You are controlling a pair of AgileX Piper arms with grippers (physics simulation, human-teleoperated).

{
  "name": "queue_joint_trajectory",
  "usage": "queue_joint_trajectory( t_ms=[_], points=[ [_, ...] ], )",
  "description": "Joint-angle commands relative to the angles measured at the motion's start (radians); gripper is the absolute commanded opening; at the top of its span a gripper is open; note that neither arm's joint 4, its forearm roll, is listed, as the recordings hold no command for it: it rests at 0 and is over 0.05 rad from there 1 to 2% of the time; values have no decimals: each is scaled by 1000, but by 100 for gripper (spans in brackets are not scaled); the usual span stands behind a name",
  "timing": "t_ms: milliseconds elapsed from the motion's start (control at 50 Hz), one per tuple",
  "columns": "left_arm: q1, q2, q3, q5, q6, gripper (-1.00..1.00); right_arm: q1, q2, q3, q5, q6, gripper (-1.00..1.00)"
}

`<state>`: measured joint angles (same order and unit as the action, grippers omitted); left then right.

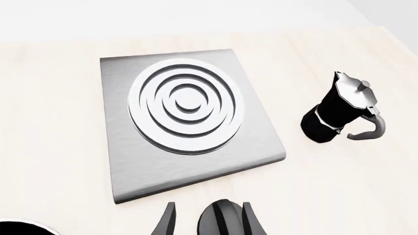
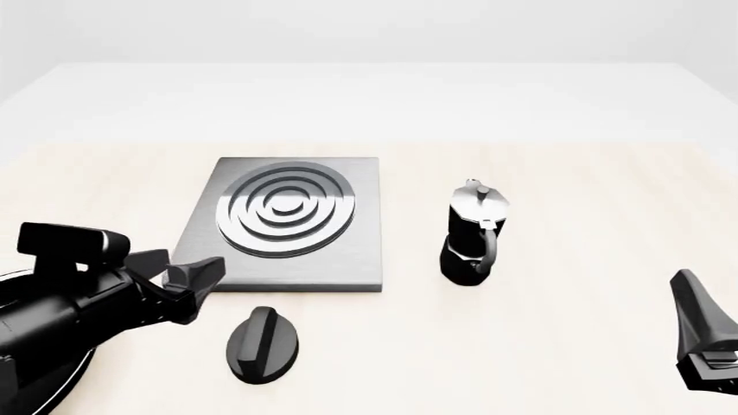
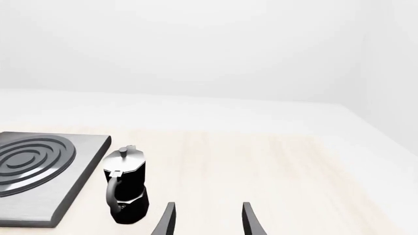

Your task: Turn on the stove.

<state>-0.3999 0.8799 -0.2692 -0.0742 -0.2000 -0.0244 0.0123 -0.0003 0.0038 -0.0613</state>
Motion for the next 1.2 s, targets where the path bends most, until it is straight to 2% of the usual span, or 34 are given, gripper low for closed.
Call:
queue_joint_trajectory(
  t_ms=[20, 400, 500, 520, 880, 1140, 1200],
  points=[
    [-29, 76, 22, -62, -8, 100, 1, -2, 0, 1, 4, 100],
    [-55, 160, 20, -133, -22, 100, 1, -6, 0, 1, 11, 100],
    [-67, 211, 33, -181, -45, 100, 2, -4, 0, 0, 16, 100],
    [-79, 253, 34, -206, -78, 100, 2, -1, 0, 0, 20, 100],
    [-116, 354, 53, -281, -131, 100, 3, -3, 0, 1, 25, 100],
    [-125, 405, 42, -319, -126, 100, 3, 8, 0, -7, 38, 100],
    [-133, 453, 41, -358, -116, 100, 1, -2, 0, -1, 34, 100]
  ],
)
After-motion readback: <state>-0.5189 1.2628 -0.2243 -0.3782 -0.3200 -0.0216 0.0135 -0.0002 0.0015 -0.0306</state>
